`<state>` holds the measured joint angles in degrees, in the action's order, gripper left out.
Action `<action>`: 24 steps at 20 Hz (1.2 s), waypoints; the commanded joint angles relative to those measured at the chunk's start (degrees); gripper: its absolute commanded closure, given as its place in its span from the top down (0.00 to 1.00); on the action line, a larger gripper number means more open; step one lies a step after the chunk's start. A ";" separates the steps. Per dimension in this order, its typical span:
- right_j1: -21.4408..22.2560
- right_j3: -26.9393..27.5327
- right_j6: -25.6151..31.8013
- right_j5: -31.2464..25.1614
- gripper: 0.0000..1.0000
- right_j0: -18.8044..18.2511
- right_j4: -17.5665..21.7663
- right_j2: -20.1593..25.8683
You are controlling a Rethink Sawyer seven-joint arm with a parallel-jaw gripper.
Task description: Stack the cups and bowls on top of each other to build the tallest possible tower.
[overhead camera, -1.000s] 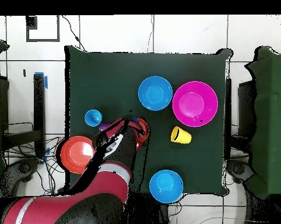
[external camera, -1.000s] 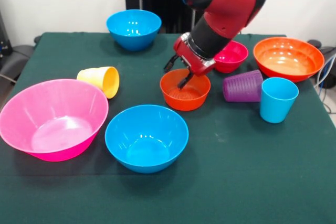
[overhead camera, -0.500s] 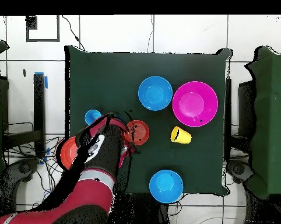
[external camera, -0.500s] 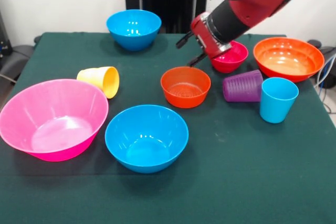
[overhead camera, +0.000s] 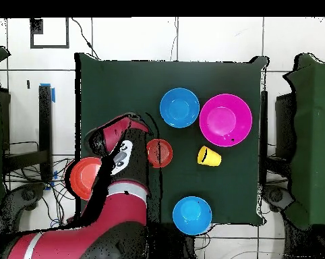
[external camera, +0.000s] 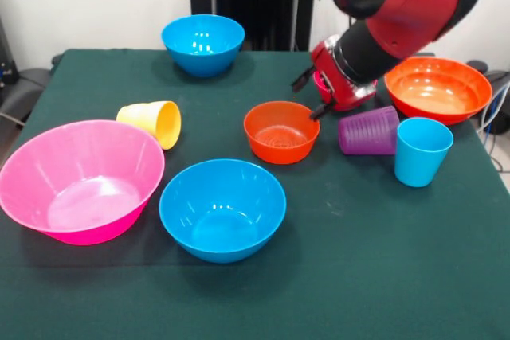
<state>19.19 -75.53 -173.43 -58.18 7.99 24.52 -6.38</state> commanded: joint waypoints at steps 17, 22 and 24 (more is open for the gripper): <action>0.76 -1.58 24.46 3.51 1.00 -13.16 -8.91 25.90; 8.40 -8.60 23.59 1.87 1.00 -14.85 -8.84 27.36; 10.33 -9.04 24.18 -1.46 1.00 -14.63 -7.43 26.32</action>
<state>22.18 -77.82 -165.81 -58.90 -6.66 16.72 12.83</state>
